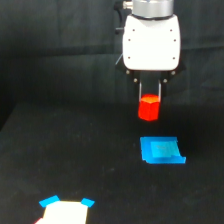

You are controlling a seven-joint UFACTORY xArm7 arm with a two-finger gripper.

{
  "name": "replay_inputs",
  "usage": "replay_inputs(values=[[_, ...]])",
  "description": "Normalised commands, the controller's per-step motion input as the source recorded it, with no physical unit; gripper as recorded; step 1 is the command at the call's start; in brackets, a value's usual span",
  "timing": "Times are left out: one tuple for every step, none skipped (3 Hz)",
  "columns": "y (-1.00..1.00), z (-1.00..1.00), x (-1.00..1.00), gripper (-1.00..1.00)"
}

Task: Pick up the red object from the table

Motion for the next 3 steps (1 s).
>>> replay_inputs(values=[[-0.46, -0.12, 0.59, -0.49], [-0.44, 0.14, -0.54, -0.55], [0.05, 0.15, -0.04, -0.41]])
